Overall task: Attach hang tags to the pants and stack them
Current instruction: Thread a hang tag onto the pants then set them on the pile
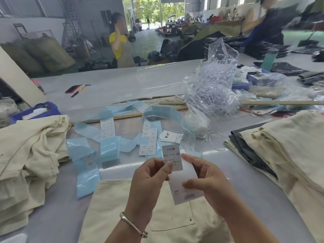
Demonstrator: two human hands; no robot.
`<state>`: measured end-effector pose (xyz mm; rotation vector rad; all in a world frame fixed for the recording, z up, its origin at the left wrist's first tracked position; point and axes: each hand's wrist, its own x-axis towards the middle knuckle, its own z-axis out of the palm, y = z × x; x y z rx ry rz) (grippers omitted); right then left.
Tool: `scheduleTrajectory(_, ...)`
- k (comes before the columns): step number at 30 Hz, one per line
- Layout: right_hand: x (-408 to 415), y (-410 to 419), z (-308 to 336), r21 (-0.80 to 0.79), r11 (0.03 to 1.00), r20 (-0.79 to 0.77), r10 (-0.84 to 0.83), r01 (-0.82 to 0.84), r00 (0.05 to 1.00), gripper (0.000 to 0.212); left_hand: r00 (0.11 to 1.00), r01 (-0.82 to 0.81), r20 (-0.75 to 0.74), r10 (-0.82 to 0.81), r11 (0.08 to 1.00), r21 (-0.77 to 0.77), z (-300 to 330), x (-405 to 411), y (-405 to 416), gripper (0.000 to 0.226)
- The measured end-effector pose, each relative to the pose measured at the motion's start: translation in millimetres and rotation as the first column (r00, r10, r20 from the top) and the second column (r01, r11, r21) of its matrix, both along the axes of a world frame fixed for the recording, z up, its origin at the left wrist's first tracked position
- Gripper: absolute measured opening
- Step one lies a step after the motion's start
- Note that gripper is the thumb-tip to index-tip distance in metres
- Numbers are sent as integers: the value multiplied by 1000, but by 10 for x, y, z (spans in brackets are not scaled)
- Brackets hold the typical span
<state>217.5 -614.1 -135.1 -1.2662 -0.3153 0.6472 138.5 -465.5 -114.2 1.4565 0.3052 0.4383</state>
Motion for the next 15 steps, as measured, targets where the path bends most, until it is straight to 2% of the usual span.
scheduleTrajectory(7, -97, 46, 18, -16, 999, 118, -30, 32, 993, 91, 997, -26, -76, 20, 996, -84, 1, -24, -97, 15)
scheduleTrajectory(15, -145, 49, -9, -5, 999, 171, -40, 41, 985, 89, 994, -27, -103, 18, 996, -89, -26, -24, -137, 13)
